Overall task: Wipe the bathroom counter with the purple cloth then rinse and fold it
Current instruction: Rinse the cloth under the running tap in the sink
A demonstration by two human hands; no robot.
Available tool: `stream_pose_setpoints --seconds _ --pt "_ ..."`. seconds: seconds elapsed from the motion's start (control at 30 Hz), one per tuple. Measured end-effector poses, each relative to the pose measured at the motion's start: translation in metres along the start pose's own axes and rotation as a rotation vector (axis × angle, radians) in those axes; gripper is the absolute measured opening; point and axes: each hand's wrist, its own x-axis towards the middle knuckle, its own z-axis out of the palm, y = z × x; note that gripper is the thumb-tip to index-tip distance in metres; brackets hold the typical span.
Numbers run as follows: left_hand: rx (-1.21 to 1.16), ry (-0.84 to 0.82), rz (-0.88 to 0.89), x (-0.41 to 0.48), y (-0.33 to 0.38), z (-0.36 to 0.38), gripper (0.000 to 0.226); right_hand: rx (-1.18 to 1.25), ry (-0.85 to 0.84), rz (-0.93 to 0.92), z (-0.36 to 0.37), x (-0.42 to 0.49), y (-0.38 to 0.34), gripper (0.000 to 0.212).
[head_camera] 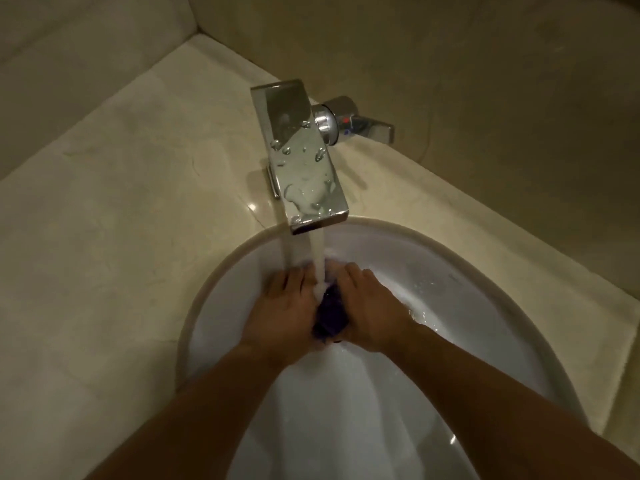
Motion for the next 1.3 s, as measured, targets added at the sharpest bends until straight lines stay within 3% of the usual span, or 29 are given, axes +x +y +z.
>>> stream_pose_setpoints --seconds 0.13,0.27,0.37,0.5,0.6,0.67,0.73,0.9,1.07,1.3 --pt "-0.115 -0.104 -0.118 0.004 0.003 0.001 0.087 0.111 -0.088 -0.022 -0.007 0.009 -0.003 0.099" --pt "-0.169 -0.067 -0.136 0.003 0.0 -0.002 0.06 0.211 -0.158 0.019 -0.006 0.018 -0.006 0.09" --pt "-0.245 -0.119 -0.146 -0.003 -0.004 -0.002 0.044 0.162 -0.153 -0.021 -0.001 0.015 -0.01 0.079" --pt "-0.191 -0.113 -0.151 -0.01 -0.006 -0.006 0.044 -0.004 -0.114 -0.058 -0.007 0.01 -0.022 0.049" --pt "-0.13 0.083 -0.205 -0.017 -0.007 -0.018 0.046 -0.05 0.09 -0.073 -0.014 0.009 -0.029 0.055" --pt "-0.152 0.214 -0.235 -0.021 -0.009 -0.023 0.067 0.039 0.26 -0.092 -0.018 0.007 -0.032 0.076" --pt "-0.164 0.297 -0.162 -0.024 -0.006 -0.028 0.089 0.08 0.321 -0.117 -0.023 0.003 -0.031 0.099" --pt "-0.175 0.104 -0.074 -0.029 0.001 -0.02 0.114 -0.063 -0.067 -0.068 -0.021 -0.019 -0.011 0.13" --pt "-0.19 0.017 -0.109 -0.013 0.008 0.0 0.103 -0.13 -0.017 0.117 -0.005 -0.003 -0.016 0.107" --pt "0.152 -0.044 -0.186 0.018 0.009 -0.001 0.062 0.017 -0.129 0.274 -0.008 0.024 -0.024 0.071"
